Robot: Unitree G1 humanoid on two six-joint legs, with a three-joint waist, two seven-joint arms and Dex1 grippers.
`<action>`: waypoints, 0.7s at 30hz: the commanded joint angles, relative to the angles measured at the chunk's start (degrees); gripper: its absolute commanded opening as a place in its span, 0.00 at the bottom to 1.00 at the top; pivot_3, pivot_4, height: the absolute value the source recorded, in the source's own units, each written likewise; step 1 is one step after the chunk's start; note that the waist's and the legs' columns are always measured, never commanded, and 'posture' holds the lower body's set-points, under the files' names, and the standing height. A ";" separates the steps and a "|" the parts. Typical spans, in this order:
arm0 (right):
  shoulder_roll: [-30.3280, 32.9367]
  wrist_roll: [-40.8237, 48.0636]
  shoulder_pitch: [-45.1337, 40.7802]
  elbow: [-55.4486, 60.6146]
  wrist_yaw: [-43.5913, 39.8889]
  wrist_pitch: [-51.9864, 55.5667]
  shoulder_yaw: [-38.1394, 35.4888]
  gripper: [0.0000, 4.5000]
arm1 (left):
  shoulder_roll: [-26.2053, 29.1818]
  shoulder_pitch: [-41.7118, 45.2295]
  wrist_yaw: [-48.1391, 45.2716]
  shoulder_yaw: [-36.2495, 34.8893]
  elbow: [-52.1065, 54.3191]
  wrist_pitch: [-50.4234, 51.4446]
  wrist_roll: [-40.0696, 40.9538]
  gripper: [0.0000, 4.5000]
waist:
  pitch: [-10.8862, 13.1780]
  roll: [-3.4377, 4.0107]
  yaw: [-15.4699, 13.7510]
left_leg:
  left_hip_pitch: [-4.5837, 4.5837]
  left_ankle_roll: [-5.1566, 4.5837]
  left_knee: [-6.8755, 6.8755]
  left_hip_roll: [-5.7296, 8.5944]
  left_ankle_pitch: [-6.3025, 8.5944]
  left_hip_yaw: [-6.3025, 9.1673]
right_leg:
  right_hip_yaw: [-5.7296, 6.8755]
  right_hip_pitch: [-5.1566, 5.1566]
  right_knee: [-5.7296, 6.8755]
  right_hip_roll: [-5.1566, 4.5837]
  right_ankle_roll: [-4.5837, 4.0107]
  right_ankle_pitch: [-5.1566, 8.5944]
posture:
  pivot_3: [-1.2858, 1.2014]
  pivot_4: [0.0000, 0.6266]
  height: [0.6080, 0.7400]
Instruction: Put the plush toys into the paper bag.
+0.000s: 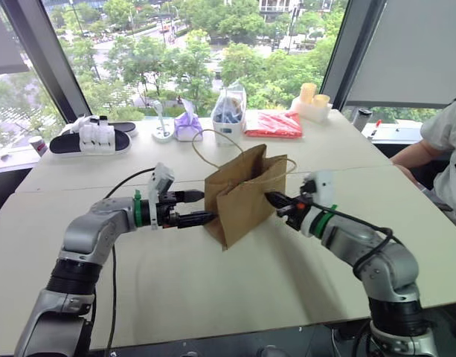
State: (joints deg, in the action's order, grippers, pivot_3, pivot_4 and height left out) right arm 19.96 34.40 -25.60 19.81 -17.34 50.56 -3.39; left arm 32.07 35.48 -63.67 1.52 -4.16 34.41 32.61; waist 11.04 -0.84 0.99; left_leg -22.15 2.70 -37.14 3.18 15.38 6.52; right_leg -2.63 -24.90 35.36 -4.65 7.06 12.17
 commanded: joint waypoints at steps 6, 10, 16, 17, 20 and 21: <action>-1.23 -3.16 -2.04 -1.52 -0.88 -3.11 2.53 0.01 | -6.71 0.29 7.75 3.92 -1.16 -8.53 -9.24 1.00 | 0.00 0.00 -0.19 | 0.00 0.00 -0.02 0.03 0.00 0.02 | 0.00 0.02 -0.01 -0.01 0.00 0.00 | 0.52 0.24 1.00; -0.56 -2.82 -0.44 0.14 -1.11 -2.38 2.03 0.01 | -10.33 -0.24 13.21 2.99 -1.14 -8.87 -10.30 1.00 | 0.00 0.00 -0.04 | 0.00 0.00 0.00 0.01 0.00 0.03 | 0.01 0.00 0.02 0.01 0.00 0.00 | 0.52 0.24 1.00; -0.26 -2.57 0.52 1.72 -0.76 -1.77 1.32 0.00 | -12.89 -1.88 18.38 0.41 2.05 -6.94 -8.40 0.71 | 0.00 0.00 -0.03 | 0.01 0.00 -0.01 0.01 0.00 0.04 | 0.01 0.00 0.03 0.00 0.00 0.00 | 0.52 0.24 1.00; -0.24 -2.55 0.55 1.87 -0.64 -1.67 1.07 0.00 | -13.06 -2.18 19.02 0.20 2.61 -6.36 -8.30 0.60 | -0.01 0.00 -0.04 | 0.01 0.00 -0.01 0.01 0.00 0.04 | 0.01 0.00 0.03 0.00 0.00 0.00 | 0.52 0.24 1.00; -0.12 -2.51 0.75 2.31 -0.51 -1.35 0.58 0.00 | -13.26 -2.52 19.95 0.01 3.49 -5.30 -7.98 0.28 | -0.01 0.00 -0.07 | 0.01 0.00 -0.02 0.02 0.00 0.03 | 0.01 0.01 0.04 0.00 0.00 0.00 | 0.52 0.24 1.00; 0.01 -2.54 0.86 2.47 -0.52 -1.22 0.50 0.00 | -13.35 -2.45 20.01 -0.01 3.47 -5.15 -7.87 0.17 | -0.01 0.00 -0.08 | 0.01 0.00 -0.02 0.02 0.00 0.04 | 0.01 0.01 0.03 0.00 0.00 0.00 | 0.52 0.24 1.00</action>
State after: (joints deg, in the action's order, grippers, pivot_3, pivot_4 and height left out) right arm 19.37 31.56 -24.67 19.43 -17.88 49.68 -1.32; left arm 18.92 32.73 -43.92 2.81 -3.12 29.12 23.64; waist 11.04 -0.84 0.91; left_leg -22.14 2.70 -37.16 3.20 15.38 6.56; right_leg -2.62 -24.89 35.39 -4.65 7.06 12.17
